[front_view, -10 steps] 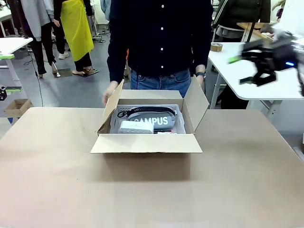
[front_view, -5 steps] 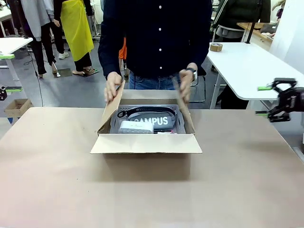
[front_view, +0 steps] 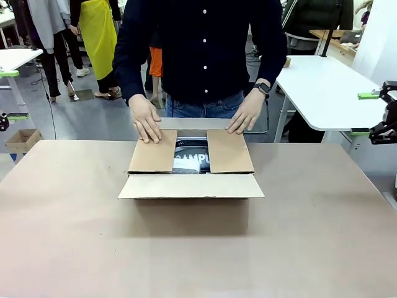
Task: Pack the gift set into the box.
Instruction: Press and hold the closed box until the human finishes sealing it.
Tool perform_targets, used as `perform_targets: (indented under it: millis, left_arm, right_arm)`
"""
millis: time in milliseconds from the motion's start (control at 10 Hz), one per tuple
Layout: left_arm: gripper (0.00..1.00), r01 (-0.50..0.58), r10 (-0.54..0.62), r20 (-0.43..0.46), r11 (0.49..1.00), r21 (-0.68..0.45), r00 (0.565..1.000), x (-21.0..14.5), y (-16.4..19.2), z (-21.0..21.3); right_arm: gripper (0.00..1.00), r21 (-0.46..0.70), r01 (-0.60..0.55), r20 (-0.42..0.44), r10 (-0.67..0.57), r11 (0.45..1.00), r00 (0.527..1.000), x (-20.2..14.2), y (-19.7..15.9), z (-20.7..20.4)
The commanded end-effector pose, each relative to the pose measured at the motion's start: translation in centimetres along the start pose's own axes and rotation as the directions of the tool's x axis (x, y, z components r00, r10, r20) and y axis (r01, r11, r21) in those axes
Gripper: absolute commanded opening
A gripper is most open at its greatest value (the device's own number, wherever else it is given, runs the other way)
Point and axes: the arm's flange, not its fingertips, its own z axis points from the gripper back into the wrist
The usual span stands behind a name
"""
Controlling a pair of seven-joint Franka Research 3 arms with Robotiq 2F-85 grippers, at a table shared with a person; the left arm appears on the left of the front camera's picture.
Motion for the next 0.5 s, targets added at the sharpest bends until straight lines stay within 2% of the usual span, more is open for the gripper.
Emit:
perform_targets:
  millis: [0,400]
  left_arm:
    - [1.0,0.022,-0.023,-0.002,1.0,-0.009,1.0,-0.26,-0.02,0.03]
    - [1.0,0.022,-0.023,-0.002,1.0,-0.009,1.0,-0.26,-0.02,0.03]
  right_arm:
    - [1.0,0.005,0.0,-0.009,0.0,1.0,1.0,-0.37,-0.86,-0.5]
    - [1.0,0.005,0.0,-0.009,0.0,1.0,1.0,-0.37,-0.86,-0.5]
